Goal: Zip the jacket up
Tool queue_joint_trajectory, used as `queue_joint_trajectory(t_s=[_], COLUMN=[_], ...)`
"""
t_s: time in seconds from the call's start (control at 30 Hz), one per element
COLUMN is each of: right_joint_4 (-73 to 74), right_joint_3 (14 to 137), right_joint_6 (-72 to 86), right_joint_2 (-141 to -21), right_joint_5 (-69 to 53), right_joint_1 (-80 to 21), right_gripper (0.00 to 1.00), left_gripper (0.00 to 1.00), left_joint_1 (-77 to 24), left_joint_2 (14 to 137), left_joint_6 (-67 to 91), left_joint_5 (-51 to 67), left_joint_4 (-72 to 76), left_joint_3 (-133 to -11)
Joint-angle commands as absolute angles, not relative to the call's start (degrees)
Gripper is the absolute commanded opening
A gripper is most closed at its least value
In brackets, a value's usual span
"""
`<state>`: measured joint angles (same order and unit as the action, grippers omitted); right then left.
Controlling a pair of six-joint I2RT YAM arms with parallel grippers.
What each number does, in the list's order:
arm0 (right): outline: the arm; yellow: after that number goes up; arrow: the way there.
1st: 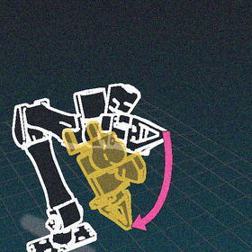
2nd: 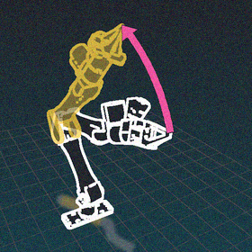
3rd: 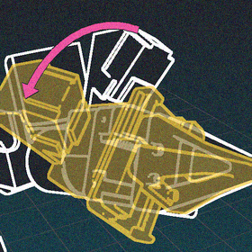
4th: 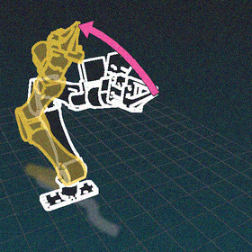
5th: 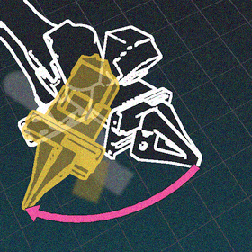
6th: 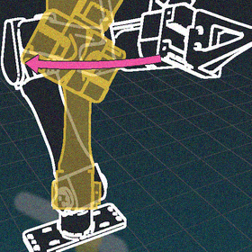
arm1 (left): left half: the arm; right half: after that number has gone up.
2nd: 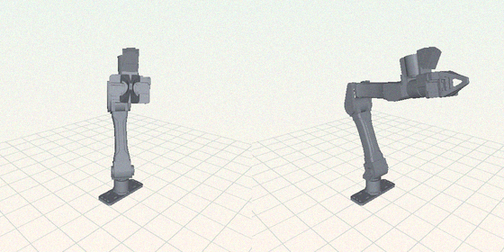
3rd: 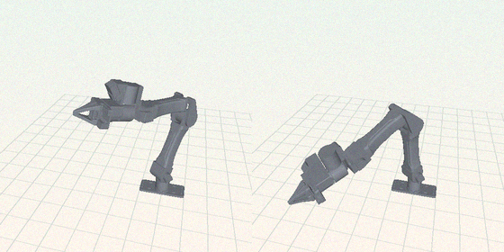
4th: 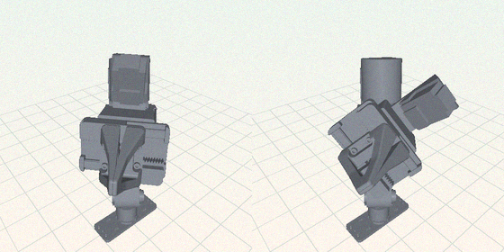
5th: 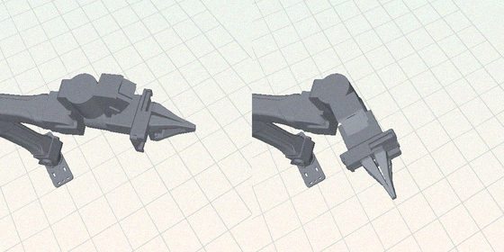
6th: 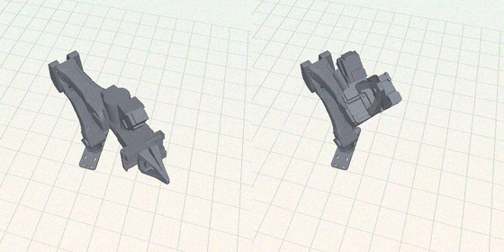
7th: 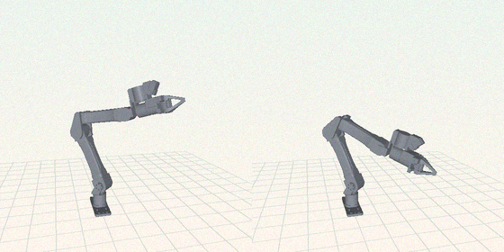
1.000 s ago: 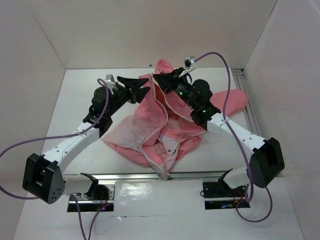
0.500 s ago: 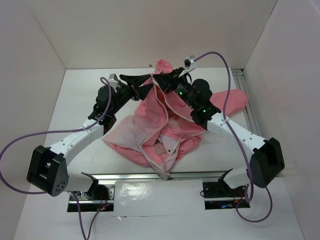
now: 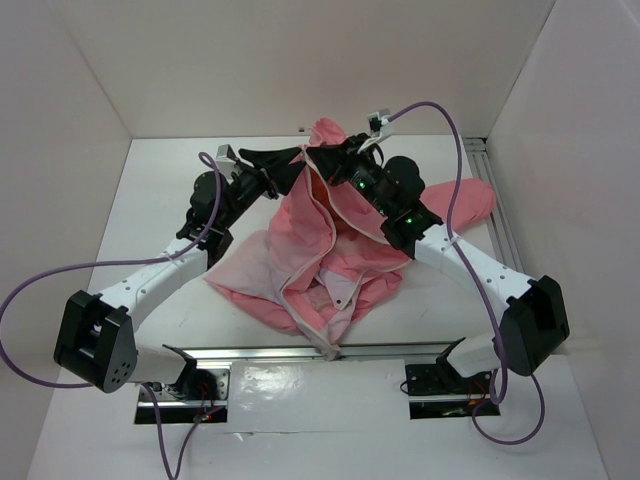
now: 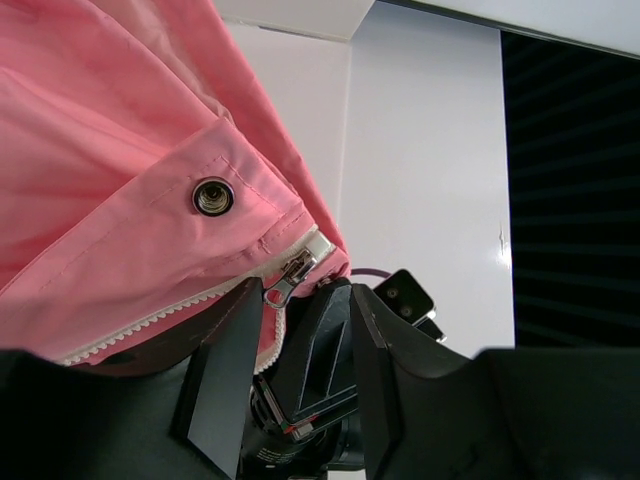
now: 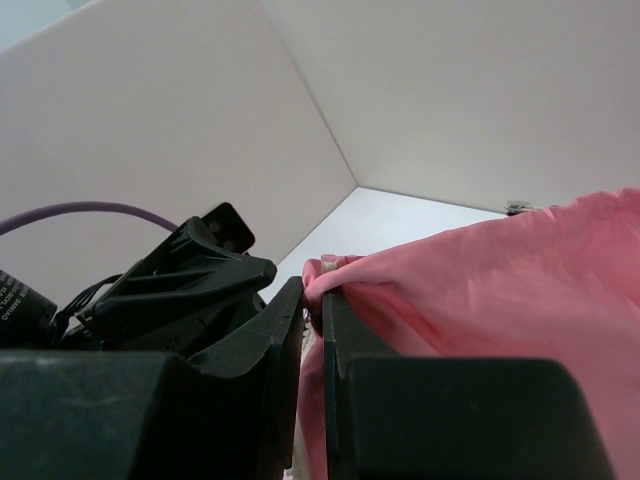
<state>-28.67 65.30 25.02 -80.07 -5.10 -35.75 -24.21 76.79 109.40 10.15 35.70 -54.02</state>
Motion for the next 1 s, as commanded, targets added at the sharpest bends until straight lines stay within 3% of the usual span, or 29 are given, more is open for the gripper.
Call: queue_joint_trajectory(t_s=[0.0, 0.4, 0.73, 0.97], right_joint_4=[-30.59, -30.59, -30.06, -30.06], right_joint_3=[69.08, 69.08, 69.61, 69.61], right_joint_6=[24.43, 24.43, 24.43, 24.43], right_joint_2=[-78.66, -79.19, -79.19, -79.72], right_joint_5=[-5.1, -5.63, -6.15, -6.15], right_joint_1=[-36.3, -36.3, -36.3, -36.3], right_gripper=[0.0, 0.0, 0.0, 0.0], left_gripper=[0.52, 0.39, 0.38, 0.31], left_joint_1=[-24.43, -24.43, -24.43, -24.43], left_joint_2=[76.99, 75.23, 75.23, 75.23], left_joint_6=[109.25, 109.24, 109.78, 109.78], left_joint_5=[9.67, 9.05, 9.05, 9.05], left_joint_4=[39.64, 37.88, 37.88, 37.88], left_joint_3=[-55.2, -54.58, -53.53, -53.53])
